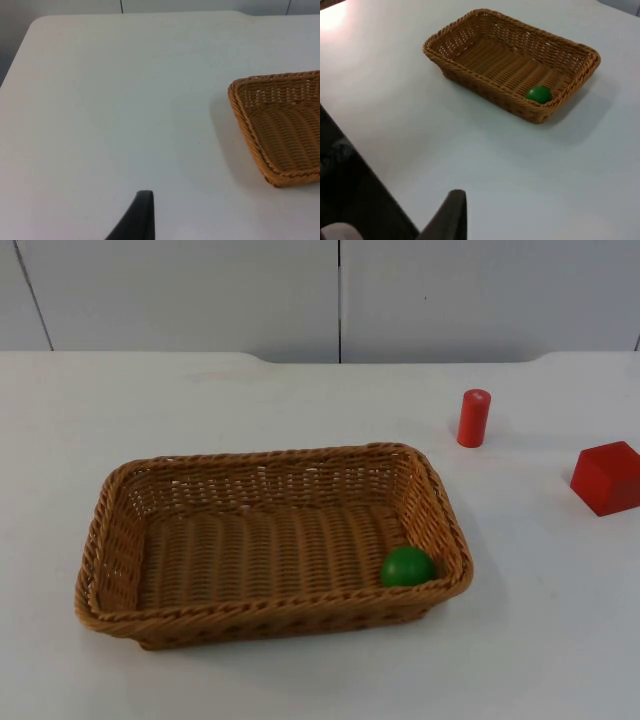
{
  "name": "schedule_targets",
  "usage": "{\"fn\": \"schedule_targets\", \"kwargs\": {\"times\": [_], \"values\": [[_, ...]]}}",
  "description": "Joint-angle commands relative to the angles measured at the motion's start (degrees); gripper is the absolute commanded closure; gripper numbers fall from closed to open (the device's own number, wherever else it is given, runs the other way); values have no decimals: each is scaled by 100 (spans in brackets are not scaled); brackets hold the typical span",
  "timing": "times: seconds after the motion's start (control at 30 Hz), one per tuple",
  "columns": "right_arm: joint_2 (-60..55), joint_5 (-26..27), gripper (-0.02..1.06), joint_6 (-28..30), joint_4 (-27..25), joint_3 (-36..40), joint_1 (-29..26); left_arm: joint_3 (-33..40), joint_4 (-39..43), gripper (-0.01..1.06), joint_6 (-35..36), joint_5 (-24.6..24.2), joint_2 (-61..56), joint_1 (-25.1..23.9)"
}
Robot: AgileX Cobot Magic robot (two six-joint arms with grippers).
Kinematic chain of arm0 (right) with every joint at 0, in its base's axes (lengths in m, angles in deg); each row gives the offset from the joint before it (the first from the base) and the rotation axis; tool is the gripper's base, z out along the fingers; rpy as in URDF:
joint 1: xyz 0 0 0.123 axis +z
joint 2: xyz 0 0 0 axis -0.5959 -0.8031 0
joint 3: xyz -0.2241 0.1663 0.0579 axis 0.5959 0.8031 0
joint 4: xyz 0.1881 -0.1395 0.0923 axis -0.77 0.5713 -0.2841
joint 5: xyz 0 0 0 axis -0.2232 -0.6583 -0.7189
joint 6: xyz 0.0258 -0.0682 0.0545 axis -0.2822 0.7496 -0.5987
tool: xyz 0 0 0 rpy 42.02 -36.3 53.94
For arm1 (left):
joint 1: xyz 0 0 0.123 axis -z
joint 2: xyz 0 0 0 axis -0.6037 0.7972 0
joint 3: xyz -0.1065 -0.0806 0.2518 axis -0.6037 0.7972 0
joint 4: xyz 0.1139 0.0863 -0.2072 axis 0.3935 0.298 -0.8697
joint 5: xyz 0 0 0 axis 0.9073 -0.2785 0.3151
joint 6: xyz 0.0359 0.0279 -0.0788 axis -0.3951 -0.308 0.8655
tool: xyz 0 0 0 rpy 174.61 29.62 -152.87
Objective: Pick up the basket with the left hand and place the object to the left of the red cylinder into the basket with the right hand.
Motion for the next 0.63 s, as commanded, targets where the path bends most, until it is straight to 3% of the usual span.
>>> {"fn": "schedule_targets", "kwargs": {"times": [0.0,0.33,0.6], "values": [[17,76,-1,-6,-2,42,-282,23,23,0,-23,8,-23,-16],[17,76,-1,-20,-2,42,-2628,23,23,0,-23,8,-23,-16],[17,76,-1,-20,-2,42,-3880,23,23,0,-23,8,-23,-16]]}}
